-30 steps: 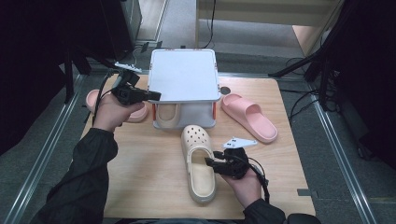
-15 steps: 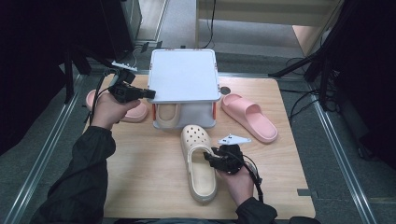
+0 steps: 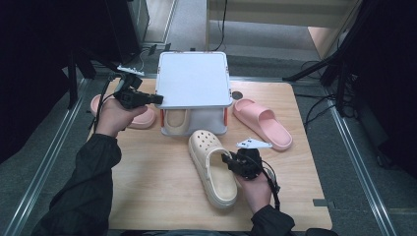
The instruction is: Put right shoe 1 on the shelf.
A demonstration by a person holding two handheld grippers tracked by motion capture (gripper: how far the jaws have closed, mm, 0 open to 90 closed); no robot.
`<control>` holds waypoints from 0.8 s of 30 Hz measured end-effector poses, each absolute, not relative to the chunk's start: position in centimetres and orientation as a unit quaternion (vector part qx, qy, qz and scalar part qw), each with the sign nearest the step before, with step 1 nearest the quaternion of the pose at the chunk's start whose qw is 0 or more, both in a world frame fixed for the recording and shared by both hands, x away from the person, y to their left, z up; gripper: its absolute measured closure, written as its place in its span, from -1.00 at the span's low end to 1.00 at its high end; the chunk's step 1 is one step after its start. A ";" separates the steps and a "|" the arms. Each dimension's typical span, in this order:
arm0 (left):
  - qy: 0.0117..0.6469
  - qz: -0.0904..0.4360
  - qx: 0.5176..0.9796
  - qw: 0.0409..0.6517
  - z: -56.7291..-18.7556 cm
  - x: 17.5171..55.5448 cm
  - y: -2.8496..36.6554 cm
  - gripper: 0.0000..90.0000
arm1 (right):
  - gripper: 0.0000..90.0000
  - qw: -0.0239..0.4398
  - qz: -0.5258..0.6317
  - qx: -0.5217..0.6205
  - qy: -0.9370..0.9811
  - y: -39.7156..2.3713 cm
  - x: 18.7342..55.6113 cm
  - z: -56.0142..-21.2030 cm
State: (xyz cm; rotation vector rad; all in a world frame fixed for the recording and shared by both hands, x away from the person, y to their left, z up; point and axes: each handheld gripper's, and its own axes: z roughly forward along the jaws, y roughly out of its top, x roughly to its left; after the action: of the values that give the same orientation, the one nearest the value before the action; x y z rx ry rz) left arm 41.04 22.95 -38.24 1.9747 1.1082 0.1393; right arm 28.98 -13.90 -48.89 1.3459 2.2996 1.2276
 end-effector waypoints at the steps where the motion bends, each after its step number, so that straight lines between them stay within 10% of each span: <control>1: 0.442 0.055 0.789 0.423 -38.3 41.1 23.0 0.98 | 0.70 0.101 0.419 0.459 0.777 -14.0 29.1 -48.8; 24: 0.440 0.059 0.791 0.421 -38.2 40.9 22.8 0.98 | 0.70 0.152 0.403 0.463 0.775 -12.0 36.0 -45.6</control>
State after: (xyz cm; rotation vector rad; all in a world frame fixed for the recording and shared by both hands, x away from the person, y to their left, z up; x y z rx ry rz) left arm 40.90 22.77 -38.20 1.9819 1.1022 0.1471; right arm 35.99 -12.03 -45.58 1.3280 2.2234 1.1567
